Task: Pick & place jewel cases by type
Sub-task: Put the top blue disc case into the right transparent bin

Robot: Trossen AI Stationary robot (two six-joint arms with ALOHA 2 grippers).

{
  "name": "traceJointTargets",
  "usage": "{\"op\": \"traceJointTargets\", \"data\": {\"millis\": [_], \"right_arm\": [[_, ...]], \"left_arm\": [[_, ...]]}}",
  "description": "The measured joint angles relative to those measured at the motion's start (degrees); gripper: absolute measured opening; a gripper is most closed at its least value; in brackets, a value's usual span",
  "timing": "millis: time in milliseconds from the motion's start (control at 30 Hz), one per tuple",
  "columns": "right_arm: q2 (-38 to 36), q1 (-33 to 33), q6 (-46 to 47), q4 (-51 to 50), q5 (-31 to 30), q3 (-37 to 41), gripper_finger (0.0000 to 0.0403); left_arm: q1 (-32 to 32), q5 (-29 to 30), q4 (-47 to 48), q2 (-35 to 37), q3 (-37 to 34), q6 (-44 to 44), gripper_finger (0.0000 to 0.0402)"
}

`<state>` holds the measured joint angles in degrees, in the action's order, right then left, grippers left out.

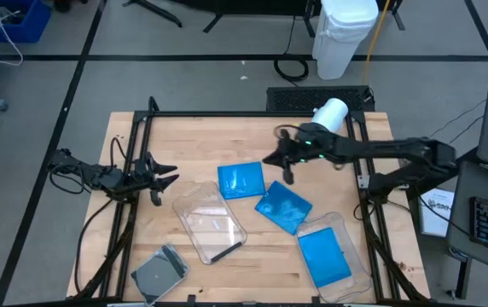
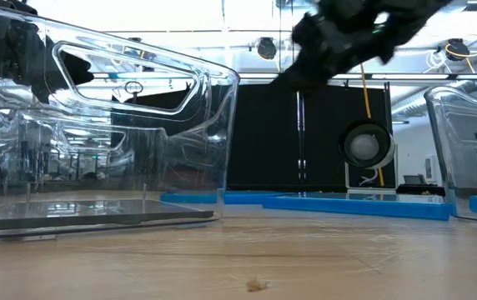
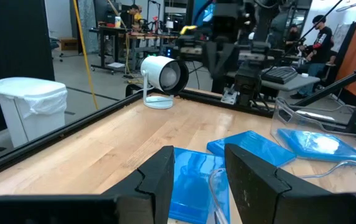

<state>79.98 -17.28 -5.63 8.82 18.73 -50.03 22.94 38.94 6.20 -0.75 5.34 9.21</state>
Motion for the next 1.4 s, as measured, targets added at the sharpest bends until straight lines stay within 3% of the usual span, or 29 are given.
{"op": "traceJointTargets", "data": {"millis": [167, 367, 533, 767, 1133, 1300, 1400], "right_arm": [[13.1, 0.1, -3.7, -2.2, 4.5, -8.3, 0.0001], [25.2, 0.1, -5.0, -10.5, 5.4, -16.8, 0.0000], [29.7, 0.7, -4.2, -17.3, 5.4, -19.1, 0.0000], [30.5, 1.6, -4.5, -23.4, 4.8, -19.1, 0.0000], [30.6, -0.1, -5.6, -22.1, -12.2, -19.2, 0.0000], [30.8, -1.2, -5.6, -16.9, -22.4, -19.1, 0.0000], [30.8, -2.0, -5.6, -11.8, -25.2, -19.1, 0.0000]], "left_arm": [[0.0, 0.0, 0.0, 0.0, 0.0, 0.0, 0.0147], [0.0, 0.1, -0.4, 0.0, 0.0, -1.1, 0.0147], [0.0, 0.0, -1.3, 0.0, 0.0, -2.6, 0.0147], [0.0, 0.0, -2.2, 0.0, 0.0, -2.8, 0.0147], [0.0, 0.0, -2.2, 0.0, 0.0, 0.7, 0.0147], [0.0, 0.2, -1.8, 0.0, 0.0, 4.0, 0.0147], [0.0, 0.8, -1.6, 0.0, 0.0, 3.4, 0.0147]]}}
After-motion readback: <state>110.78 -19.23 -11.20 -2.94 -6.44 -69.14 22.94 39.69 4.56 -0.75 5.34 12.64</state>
